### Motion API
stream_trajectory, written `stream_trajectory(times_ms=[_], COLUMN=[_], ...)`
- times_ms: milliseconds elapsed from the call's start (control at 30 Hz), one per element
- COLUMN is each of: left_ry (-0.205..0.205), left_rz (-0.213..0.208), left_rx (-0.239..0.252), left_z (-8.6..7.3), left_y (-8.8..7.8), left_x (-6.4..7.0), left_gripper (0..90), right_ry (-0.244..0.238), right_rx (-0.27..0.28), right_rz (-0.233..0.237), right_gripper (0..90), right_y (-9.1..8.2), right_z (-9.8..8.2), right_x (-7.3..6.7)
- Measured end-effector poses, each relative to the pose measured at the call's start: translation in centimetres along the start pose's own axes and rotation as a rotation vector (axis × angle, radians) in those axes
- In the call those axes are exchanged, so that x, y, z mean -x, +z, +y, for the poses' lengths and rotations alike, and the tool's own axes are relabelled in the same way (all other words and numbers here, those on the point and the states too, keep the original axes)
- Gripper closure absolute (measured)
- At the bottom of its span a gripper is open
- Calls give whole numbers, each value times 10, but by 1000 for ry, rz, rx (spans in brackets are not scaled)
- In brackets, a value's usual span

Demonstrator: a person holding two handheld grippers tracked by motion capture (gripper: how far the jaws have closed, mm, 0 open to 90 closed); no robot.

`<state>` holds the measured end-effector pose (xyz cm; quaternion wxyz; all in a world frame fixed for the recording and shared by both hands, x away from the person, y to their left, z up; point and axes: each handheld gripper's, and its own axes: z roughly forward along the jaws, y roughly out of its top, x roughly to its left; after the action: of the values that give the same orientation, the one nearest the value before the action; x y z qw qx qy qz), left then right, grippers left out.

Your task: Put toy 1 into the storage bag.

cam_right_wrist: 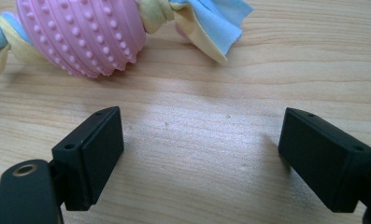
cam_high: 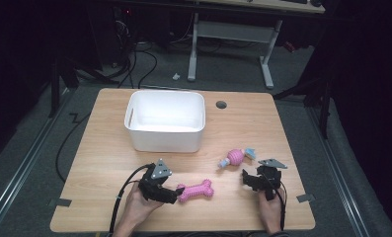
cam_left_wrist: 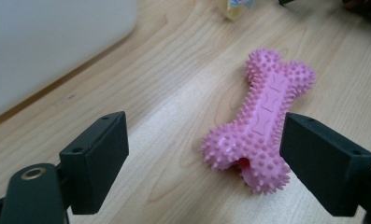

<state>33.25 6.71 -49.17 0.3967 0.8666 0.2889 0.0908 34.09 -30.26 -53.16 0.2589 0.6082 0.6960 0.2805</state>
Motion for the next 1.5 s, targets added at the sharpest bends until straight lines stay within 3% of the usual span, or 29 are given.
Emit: stream_trajectory(times_ms=[367,600,1300,1500], left_ry=[28,43,75,81], left_rz=[-51,-60,-49,-27], left_rx=[-46,-80,-134,-135], left_z=[-3,-6,-9,-10], left_y=[15,25,33,34], left_x=[12,17,21,22], left_gripper=[161,188,301,341], right_ry=[0,0,1,0], right_rx=[0,0,0,0], right_rz=[0,-1,-1,-1], right_gripper=[138,138,138,138], right_y=[0,0,0,0], right_z=[0,0,0,0], right_x=[0,0,0,0])
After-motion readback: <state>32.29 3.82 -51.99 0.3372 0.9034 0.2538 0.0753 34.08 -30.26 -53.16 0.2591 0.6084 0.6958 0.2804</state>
